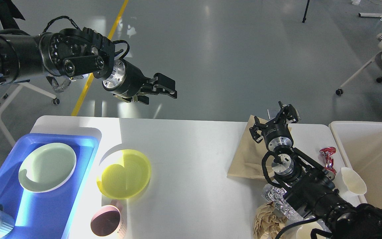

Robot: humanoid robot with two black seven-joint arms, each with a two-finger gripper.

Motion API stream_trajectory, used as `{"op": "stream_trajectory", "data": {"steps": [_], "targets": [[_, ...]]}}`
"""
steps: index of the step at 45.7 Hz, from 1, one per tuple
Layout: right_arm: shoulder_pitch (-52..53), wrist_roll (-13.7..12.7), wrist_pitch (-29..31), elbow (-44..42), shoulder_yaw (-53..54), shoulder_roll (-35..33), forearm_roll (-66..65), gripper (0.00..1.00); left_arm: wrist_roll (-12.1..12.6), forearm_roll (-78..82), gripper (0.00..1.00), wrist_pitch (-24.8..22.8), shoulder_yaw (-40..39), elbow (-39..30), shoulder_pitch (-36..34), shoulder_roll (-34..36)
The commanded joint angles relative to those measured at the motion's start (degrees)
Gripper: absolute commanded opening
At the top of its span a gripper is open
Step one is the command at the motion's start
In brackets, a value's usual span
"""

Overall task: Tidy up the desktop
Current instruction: 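Raise the left gripper and move it over the pink mug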

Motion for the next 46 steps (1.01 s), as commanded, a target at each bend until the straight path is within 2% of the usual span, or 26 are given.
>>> {"op": "stream_trajectory", "data": {"steps": [1, 46], "targets": [[0.0, 0.0, -0.01, -0.05, -0.01, -0.01, -0.03, 1.0, -0.01, -0.01, 1.0, 0.0, 0.32, -1.05, -0.69, -0.01], [0.0, 0.0, 0.07, -0.05, -0.01, -0.01, 0.05, 1.0, -0.01, -0.01, 1.0, 0.0, 0.41, -1.31, 1.51, -0.45]]}}
